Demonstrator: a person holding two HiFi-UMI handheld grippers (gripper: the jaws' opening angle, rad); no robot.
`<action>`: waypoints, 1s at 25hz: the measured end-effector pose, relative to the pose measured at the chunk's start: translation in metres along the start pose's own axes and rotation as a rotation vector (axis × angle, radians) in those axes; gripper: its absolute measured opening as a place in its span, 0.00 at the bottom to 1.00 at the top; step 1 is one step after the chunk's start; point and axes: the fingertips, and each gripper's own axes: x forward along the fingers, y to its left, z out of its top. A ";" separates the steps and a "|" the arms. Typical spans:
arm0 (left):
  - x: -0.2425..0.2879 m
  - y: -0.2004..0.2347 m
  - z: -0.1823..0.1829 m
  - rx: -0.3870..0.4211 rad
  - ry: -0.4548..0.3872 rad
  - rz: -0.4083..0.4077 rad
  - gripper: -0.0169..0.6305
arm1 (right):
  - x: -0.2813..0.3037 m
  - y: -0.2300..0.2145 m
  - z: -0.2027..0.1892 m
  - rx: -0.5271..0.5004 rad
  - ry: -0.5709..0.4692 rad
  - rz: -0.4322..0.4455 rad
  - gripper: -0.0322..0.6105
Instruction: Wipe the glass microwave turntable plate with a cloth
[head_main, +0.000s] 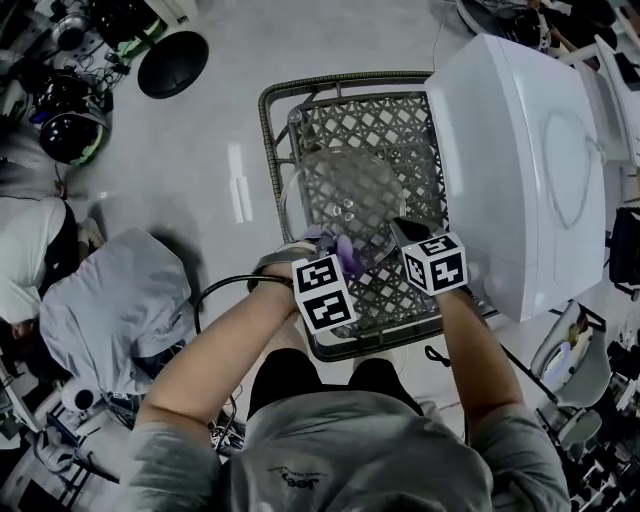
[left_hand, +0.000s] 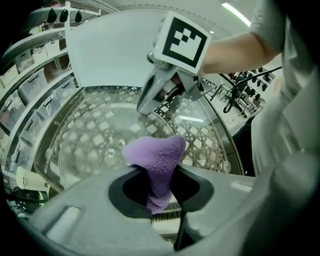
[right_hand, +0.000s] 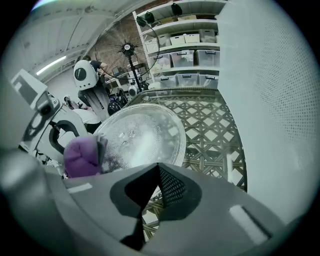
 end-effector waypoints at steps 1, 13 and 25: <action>-0.007 0.003 -0.013 -0.022 0.011 0.003 0.18 | 0.000 0.000 0.000 0.002 -0.002 0.002 0.06; -0.023 0.015 -0.041 -0.099 -0.005 0.014 0.18 | -0.007 -0.017 0.011 0.128 -0.123 0.004 0.06; -0.005 -0.020 0.056 0.077 -0.097 0.022 0.18 | -0.009 -0.024 0.011 0.336 -0.225 0.074 0.06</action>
